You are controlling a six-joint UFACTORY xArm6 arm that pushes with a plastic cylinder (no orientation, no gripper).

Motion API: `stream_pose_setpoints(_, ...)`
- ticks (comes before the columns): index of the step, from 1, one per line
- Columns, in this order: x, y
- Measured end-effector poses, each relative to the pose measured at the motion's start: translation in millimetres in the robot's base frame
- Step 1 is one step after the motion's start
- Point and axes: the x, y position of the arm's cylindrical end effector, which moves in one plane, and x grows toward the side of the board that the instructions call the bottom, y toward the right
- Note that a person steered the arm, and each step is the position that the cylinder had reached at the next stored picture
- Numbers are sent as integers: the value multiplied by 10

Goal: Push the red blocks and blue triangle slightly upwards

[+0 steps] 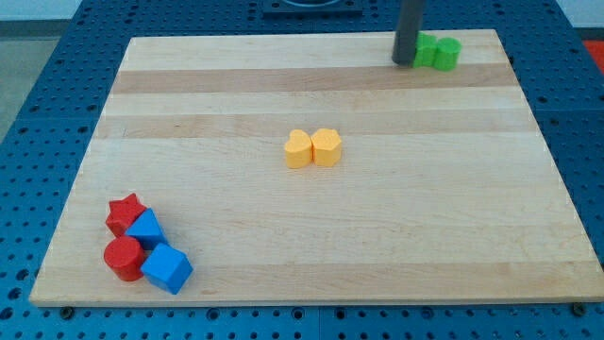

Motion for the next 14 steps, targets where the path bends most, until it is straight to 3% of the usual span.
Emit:
stream_pose_setpoints(1, 87, 314)
stream_pose_setpoints(3, 90, 304)
stream_pose_setpoints(9, 416, -3814)
stream_pose_setpoints(10, 797, -4421)
stream_pose_setpoints(11, 1053, -4555)
stream_pose_setpoints(13, 1104, -4560)
stream_pose_setpoints(14, 1772, -4559)
